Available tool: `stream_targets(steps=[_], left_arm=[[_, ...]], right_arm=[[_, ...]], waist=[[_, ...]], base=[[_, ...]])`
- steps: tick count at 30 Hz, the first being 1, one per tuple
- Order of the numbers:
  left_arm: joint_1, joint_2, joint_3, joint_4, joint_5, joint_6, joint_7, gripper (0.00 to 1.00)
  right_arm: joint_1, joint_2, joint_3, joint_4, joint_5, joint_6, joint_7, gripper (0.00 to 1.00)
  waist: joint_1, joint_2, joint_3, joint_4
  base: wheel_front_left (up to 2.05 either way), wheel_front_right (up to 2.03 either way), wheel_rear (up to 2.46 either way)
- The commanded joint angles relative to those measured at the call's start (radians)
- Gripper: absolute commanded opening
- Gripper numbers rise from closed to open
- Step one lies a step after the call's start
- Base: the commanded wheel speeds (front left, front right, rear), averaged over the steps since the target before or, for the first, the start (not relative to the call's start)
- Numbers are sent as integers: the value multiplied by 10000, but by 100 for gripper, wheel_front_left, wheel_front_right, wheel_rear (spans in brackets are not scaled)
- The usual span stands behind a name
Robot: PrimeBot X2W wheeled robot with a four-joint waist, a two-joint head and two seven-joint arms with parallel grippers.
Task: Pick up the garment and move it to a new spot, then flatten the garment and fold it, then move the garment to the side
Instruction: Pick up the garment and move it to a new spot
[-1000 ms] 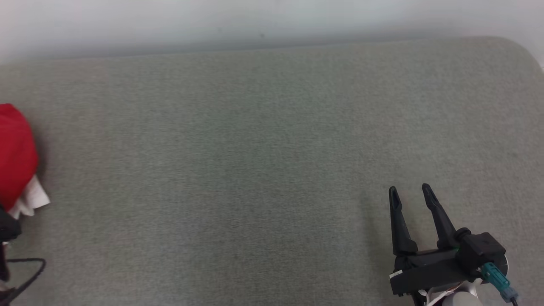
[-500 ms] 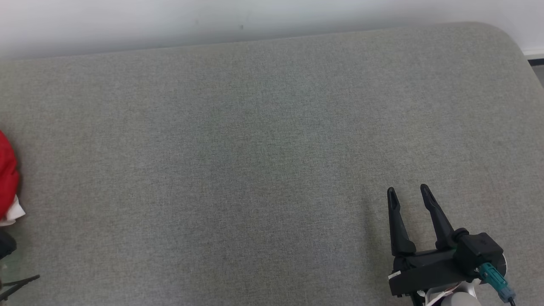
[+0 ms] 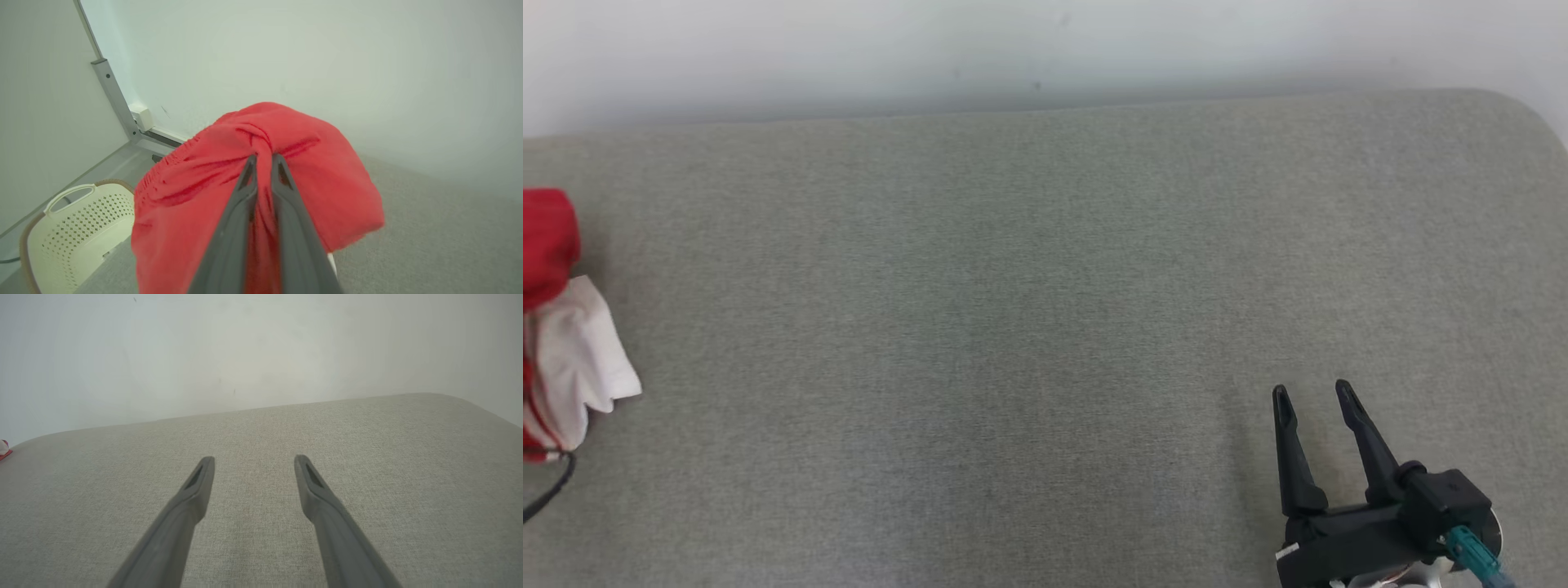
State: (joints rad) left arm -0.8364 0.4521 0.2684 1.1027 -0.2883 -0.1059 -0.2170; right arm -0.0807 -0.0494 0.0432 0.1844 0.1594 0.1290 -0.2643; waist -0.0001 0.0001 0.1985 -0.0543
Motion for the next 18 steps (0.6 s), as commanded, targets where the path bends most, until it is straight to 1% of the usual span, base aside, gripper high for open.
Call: stream_targets(steps=[1,5,9,16,18], left_arm=[[-185,15,-91,-239,106,-60,-134,0],[-529,-193,-385,-1267,29,-179,-307,0],[-778,-473,-769,-2536,-176,-239,-273,0],[-618,-974,-1453,-4882,-449,-236,386,0],[-465,-1257,-1600,-5539,-540,-233,649,0]], right_arm=[[32,-18,-12,23,-60,34,-15,100],[76,-20,-38,79,-42,34,-15,100],[49,-20,32,100,72,34,-15,100],[95,-21,177,125,281,34,-15,100],[87,-17,171,130,343,34,-15,100]], waist=[[1,-1,-162,206],[1,-1,-285,334],[1,-1,-389,276],[1,-1,-487,-241],[1,-1,-494,-436]], base=[[0,0,0],[0,0,0],[0,0,0],[0,0,0],[0,0,0]])
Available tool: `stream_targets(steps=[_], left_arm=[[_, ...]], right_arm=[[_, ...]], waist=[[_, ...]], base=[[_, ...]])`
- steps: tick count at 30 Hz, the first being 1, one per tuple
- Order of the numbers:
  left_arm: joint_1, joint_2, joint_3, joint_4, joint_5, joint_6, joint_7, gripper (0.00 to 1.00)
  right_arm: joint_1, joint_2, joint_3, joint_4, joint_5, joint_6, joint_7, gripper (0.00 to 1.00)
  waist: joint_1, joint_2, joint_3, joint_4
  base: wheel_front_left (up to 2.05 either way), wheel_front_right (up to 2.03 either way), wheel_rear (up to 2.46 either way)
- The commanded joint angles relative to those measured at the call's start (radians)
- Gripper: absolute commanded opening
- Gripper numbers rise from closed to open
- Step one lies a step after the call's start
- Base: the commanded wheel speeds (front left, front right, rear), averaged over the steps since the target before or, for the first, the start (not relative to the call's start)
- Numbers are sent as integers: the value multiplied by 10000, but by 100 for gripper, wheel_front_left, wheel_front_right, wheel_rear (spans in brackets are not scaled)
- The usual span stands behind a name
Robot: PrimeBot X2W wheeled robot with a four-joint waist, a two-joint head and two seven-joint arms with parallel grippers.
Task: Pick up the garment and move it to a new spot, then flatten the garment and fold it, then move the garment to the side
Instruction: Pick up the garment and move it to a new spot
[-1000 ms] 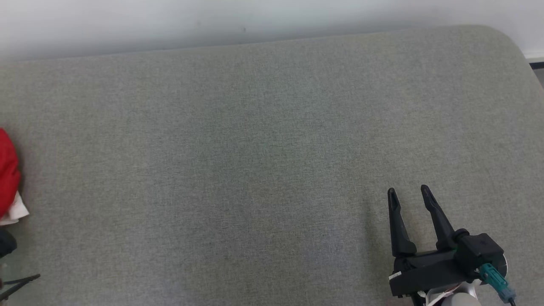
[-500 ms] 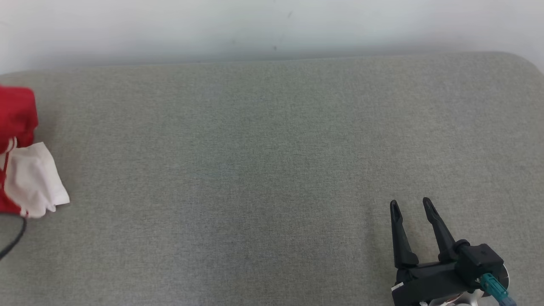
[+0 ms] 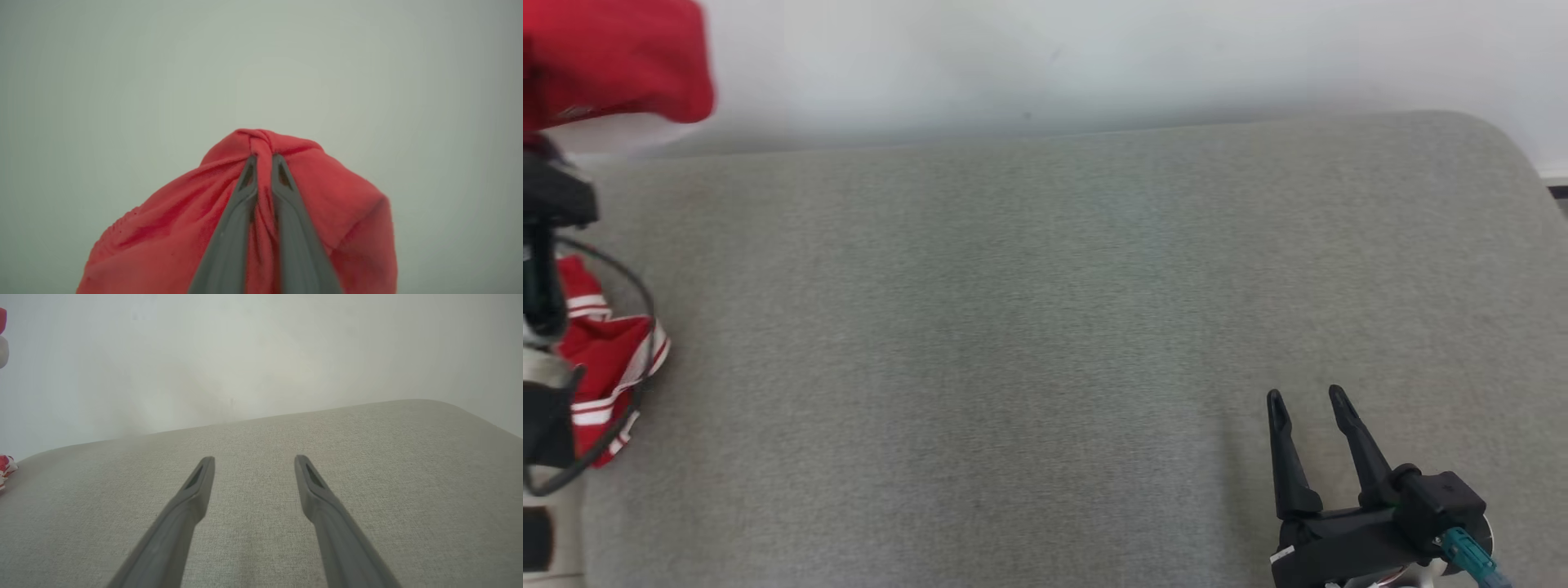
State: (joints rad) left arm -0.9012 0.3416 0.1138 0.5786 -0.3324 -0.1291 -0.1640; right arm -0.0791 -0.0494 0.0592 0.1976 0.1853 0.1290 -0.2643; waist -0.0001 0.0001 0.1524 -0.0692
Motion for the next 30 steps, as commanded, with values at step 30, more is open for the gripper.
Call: stream_targets(steps=[30], left_arm=[[3301,-2792,-4215,-1682,-291,3,612,0]], right_arm=[[-256,-13,333,148,335,34,-15,100]], waist=[[1,-1,424,-2367]], base=[[0,0,0]])
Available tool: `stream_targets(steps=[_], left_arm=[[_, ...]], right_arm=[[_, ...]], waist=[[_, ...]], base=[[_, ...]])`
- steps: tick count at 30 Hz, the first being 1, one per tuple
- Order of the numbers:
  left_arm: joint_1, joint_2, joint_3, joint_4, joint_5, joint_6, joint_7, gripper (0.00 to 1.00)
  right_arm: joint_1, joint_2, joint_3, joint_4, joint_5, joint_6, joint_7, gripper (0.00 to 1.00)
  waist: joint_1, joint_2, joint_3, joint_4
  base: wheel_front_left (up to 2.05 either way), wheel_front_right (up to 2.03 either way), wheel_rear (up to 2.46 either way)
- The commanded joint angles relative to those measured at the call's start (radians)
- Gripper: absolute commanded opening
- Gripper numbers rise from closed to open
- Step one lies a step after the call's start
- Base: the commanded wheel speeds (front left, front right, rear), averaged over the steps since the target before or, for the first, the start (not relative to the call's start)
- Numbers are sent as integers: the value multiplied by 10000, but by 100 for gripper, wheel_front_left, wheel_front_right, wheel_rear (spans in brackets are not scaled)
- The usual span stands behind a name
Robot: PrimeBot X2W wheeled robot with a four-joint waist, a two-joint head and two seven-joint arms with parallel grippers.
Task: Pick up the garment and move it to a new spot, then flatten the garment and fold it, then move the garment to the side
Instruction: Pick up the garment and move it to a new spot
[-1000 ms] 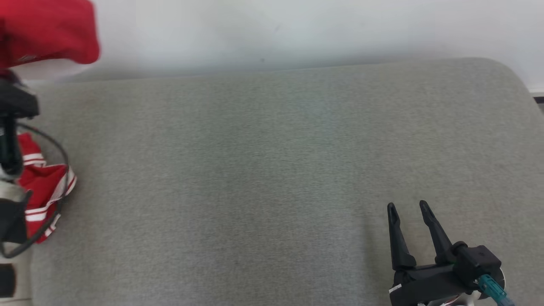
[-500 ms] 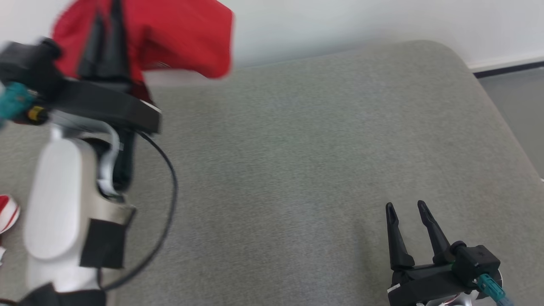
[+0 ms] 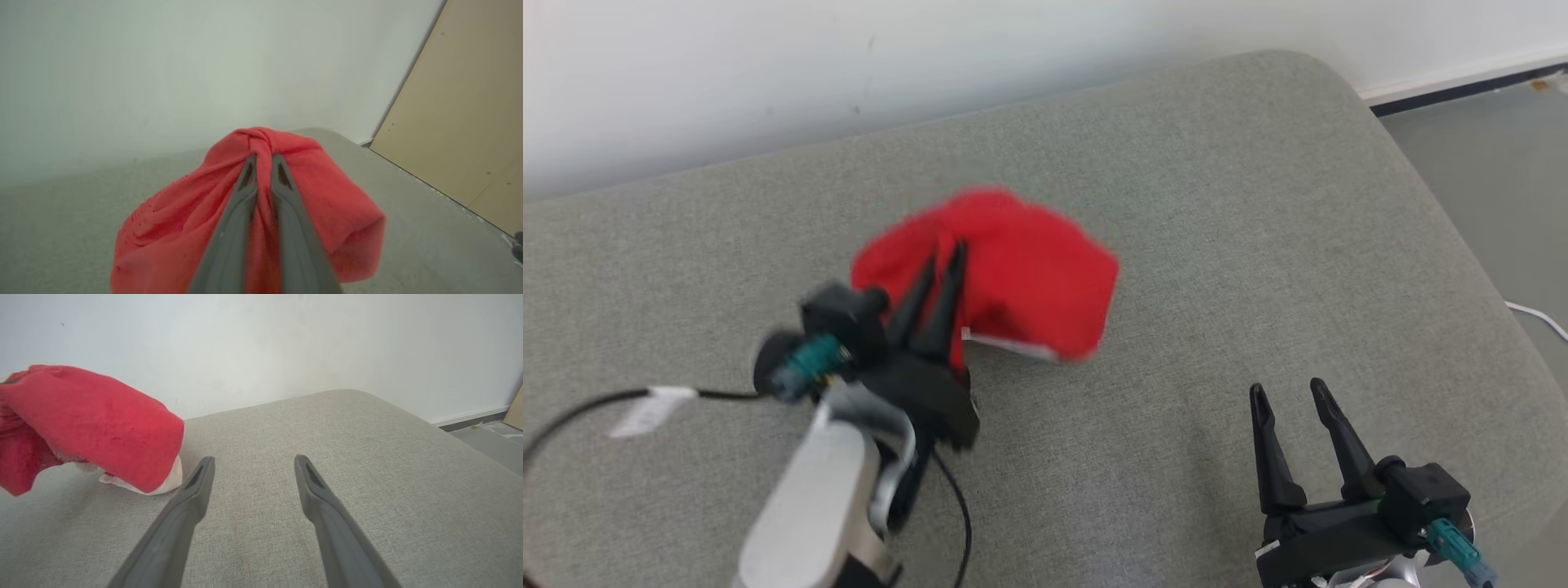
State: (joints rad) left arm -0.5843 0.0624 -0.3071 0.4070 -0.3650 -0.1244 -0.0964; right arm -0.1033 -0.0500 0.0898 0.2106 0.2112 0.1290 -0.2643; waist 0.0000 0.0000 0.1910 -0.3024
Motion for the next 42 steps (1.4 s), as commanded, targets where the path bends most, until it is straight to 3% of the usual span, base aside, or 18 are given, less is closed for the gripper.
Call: stream_targets(steps=[1,7,8,9,19,23,34,42], left_arm=[[267,-12,-146,291,85,-48,-162,0],[499,-23,-852,1777,304,-69,-709,0],[435,-42,-949,1932,267,-71,-833,20],[365,-62,-994,2050,187,-75,-952,100],[-28,-84,-1073,1853,-324,-46,-1596,100],[84,225,-797,1502,-291,71,-1660,100],[1580,1393,890,-99,-238,770,-1680,100],[3101,1571,1951,-1492,159,1145,-1682,100]], right_arm=[[-34,-9,45,19,64,34,-15,100],[-71,-12,179,52,-110,34,-15,100],[-71,-11,151,47,-124,34,-15,100],[-53,-11,131,49,-143,34,-15,100],[318,-11,142,23,-237,34,-15,100],[420,-12,46,-69,-231,34,-15,100],[597,-12,-274,-203,-338,34,-13,100],[661,-12,-318,-330,-414,34,-15,100]], waist=[[0,0,45,-39],[0,0,-2,49],[0,0,-37,89],[0,0,-76,124],[0,0,-597,657],[0,0,-732,922],[0,0,-1021,1600],[0,0,-1162,1888]], base=[[0,0,0],[0,0,0],[0,0,0],[0,0,0],[0,0,0],[0,0,0],[0,0,0],[0,0,0]])
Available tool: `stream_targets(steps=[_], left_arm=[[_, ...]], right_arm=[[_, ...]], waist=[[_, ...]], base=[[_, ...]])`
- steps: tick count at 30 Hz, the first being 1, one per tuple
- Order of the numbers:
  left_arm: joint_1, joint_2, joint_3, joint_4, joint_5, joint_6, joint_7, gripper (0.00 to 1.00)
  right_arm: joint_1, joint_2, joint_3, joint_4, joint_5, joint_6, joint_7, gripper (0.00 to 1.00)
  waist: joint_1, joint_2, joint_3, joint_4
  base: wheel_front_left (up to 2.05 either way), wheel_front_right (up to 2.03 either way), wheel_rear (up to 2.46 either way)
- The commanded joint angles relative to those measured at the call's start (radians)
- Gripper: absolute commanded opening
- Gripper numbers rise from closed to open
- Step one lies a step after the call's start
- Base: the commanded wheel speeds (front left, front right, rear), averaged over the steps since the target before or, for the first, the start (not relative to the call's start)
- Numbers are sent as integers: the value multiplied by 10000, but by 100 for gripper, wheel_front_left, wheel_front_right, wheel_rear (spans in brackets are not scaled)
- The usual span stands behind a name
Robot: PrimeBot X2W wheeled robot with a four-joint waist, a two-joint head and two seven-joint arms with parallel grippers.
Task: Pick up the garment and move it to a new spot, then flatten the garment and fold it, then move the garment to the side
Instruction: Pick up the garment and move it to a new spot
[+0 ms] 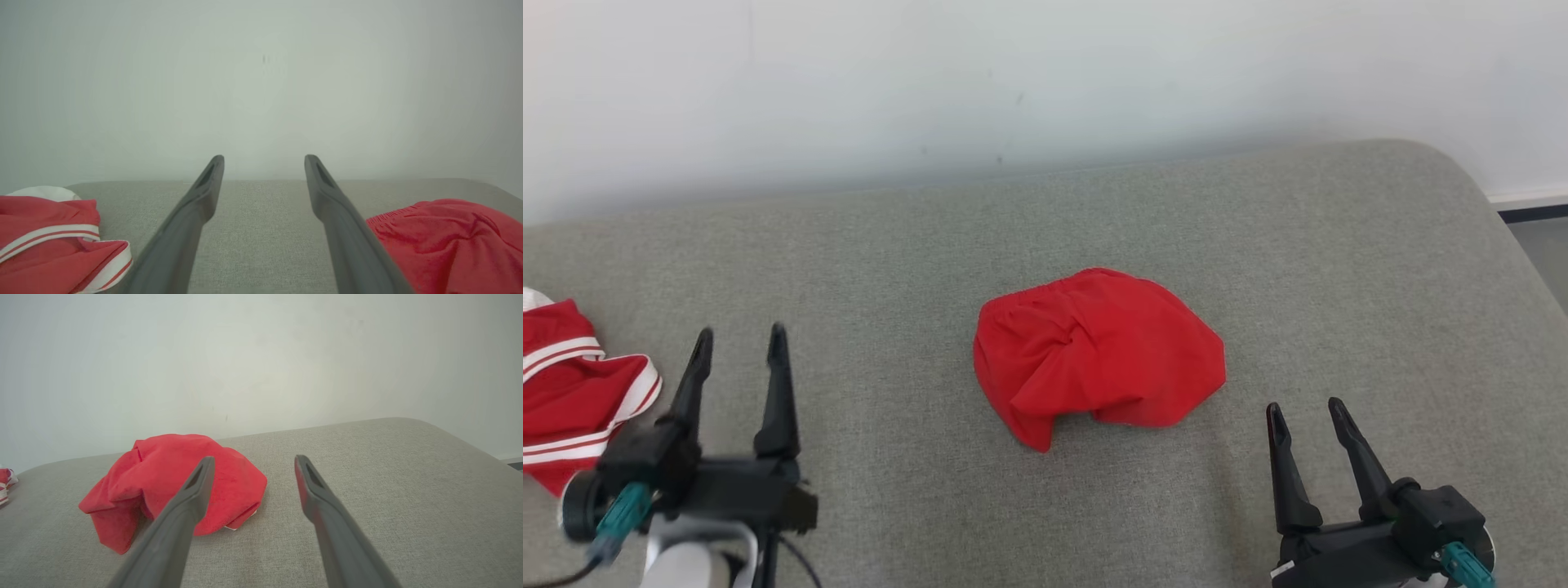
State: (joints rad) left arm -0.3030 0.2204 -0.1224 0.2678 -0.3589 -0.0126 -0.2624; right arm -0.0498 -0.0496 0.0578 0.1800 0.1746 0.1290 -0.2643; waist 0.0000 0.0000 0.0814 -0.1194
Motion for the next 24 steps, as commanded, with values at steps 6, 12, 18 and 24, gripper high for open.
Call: stream_targets(steps=[6,12,18,24], left_arm=[[1644,-304,954,-1024,538,199,-22,100],[2975,-929,1723,-2048,1132,139,-22,100],[3658,-1336,1975,-2156,1535,-60,-23,100],[4054,-1530,2133,-2141,1892,-296,-23,100]], right_arm=[[182,-16,-40,-177,-144,34,-15,100],[362,-15,-144,-218,-204,34,-15,100],[586,-16,-120,-185,-201,34,-15,100],[739,-16,-125,-158,-212,34,-15,100]], waist=[[0,0,-231,141],[0,0,-407,287],[0,0,-511,413],[0,0,-613,480]], base=[[0,0,0],[0,0,0],[0,0,0],[0,0,0]])
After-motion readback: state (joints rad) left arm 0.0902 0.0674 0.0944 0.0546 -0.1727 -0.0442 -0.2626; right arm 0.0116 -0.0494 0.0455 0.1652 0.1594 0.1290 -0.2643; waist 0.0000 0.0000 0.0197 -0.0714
